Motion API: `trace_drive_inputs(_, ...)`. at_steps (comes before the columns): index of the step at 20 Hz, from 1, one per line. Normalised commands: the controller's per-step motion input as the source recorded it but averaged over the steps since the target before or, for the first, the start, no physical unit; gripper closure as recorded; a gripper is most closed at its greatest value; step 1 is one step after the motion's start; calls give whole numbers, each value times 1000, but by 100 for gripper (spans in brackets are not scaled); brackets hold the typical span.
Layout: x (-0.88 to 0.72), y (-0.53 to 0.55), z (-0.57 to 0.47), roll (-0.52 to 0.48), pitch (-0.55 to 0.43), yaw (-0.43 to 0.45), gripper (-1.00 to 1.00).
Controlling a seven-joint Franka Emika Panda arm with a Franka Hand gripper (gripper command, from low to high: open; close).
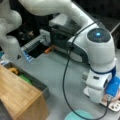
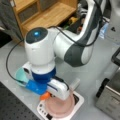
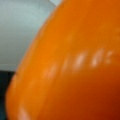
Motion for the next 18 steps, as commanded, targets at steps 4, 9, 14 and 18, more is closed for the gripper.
trace_drive_inputs(4,157,242,-25,-117,48,-57,100)
trace_drive_inputs(9,133,200,-63,-127,16,-92,100)
trace_drive_inputs(14,93,156,-76,-142,11,-81,100)
trace_drive_inputs(18,76,153,-63,-143,-1,-64,100)
